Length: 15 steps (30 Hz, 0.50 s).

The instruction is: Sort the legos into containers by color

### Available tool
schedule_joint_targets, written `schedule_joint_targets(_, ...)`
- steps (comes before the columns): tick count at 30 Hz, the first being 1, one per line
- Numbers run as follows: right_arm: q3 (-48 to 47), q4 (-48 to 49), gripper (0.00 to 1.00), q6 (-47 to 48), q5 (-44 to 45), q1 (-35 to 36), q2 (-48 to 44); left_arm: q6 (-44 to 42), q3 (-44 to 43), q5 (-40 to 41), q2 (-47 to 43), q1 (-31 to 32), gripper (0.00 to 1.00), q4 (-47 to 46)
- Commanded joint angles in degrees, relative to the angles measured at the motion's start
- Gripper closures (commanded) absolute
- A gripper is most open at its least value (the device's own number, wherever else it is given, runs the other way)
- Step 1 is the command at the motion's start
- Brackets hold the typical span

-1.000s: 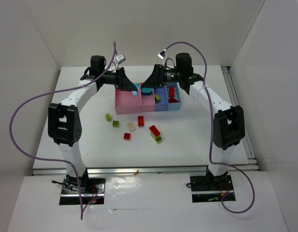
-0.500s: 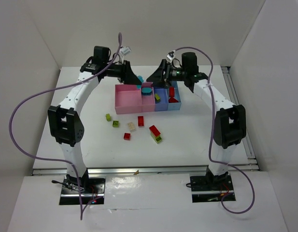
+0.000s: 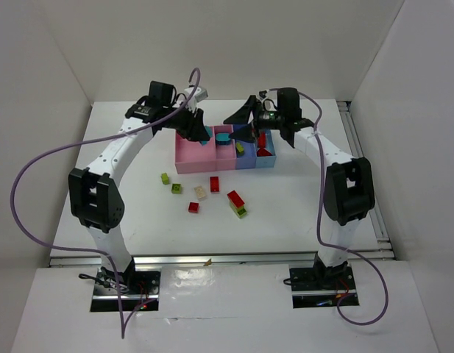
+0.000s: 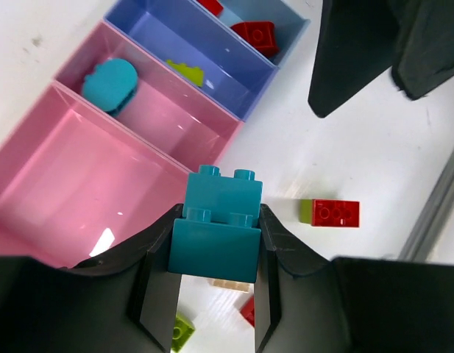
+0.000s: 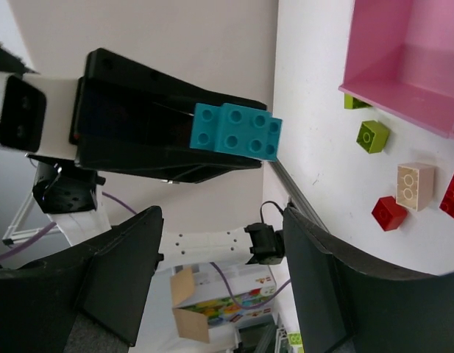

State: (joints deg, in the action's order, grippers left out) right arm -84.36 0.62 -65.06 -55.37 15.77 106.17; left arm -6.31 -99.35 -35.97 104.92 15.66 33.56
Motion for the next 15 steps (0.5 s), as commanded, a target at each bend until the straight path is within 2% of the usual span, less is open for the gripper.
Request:
schedule_joint_targets(1, -1.6, 3.59, 0.26, -1.83, -1.84, 0.4, 1.23, -2.92, -0.14, 1.16, -3.67, -0.19, 1.0, -2.89)
schedule_joint_targets(6, -3.8, 3.51, 0.26, -2.0, -1.84, 1.63, 4.04, -3.44, -0.14, -0.07, -4.2, 0.34, 1.0, -2.89)
schedule_joint_targets(15, -7.84, 11.31, 0.26, -7.26, -4.48, 3.3, 9.32, -3.45, -0.67, -4.11, -4.2, 0.86, 1.0, -2.37)
